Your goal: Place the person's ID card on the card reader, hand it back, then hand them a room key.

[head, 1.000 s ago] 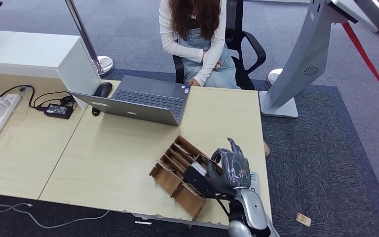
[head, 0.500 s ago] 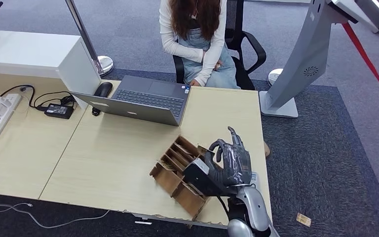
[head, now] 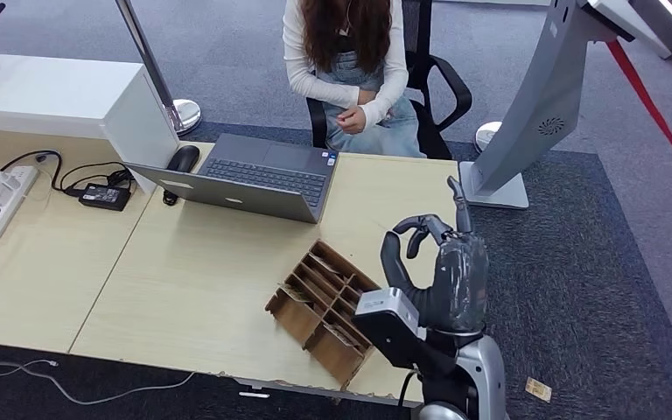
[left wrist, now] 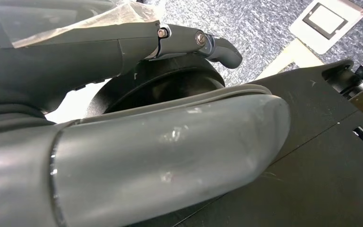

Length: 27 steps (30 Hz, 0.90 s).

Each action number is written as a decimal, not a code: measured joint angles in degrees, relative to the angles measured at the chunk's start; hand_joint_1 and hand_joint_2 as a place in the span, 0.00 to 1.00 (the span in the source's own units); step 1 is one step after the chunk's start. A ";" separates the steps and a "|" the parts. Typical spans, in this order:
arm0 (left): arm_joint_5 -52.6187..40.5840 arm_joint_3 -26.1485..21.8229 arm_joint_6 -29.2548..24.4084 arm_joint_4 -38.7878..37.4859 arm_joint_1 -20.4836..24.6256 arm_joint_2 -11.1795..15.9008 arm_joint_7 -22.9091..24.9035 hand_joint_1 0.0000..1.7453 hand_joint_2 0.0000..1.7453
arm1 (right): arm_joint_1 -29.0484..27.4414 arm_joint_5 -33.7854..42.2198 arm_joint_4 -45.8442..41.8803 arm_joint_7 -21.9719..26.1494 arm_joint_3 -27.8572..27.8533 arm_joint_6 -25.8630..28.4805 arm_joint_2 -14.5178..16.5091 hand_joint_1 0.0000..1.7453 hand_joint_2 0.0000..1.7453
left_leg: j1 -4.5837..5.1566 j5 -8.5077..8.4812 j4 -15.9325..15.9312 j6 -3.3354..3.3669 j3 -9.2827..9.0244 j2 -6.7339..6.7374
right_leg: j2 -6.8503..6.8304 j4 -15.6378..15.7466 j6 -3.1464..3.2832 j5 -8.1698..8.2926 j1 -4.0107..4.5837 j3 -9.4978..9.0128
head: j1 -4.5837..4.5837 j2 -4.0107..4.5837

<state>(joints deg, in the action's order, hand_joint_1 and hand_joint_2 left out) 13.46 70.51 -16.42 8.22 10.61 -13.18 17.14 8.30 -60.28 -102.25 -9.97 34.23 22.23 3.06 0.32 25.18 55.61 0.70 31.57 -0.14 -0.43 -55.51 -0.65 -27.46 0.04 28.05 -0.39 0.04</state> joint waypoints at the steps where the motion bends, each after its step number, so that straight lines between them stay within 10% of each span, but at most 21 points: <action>1: 0.00 0.00 -0.04 0.00 0.00 0.00 -0.12 0.00 0.00 | 0.00 -0.10 -0.79 -0.01 0.01 -0.01 0.00 0.94 1.00 | 0.00 0.00 0.00 0.00 0.00 0.00 | 0.00 0.00 0.00 0.00 0.00 0.00 | 0.00 0.00; 27: 0.00 -0.07 -3.27 -0.02 -0.01 0.04 -1.03 0.00 0.00 | 19.37 -20.71 5.69 -10.25 -0.78 -4.75 0.07 1.00 1.00 | 0.00 -0.02 0.00 -0.01 -0.01 0.01 | 0.04 -0.03 0.01 0.03 0.01 -0.07 | -0.02 0.00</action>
<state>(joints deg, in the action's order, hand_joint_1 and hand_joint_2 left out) 13.46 70.44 -19.69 8.20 10.60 -13.14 16.10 27.67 -80.99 -96.56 -20.22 33.45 17.49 3.13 0.32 25.15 55.61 0.69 31.56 -0.13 -0.39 -55.54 -0.65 -27.44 0.05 27.98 -0.41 0.04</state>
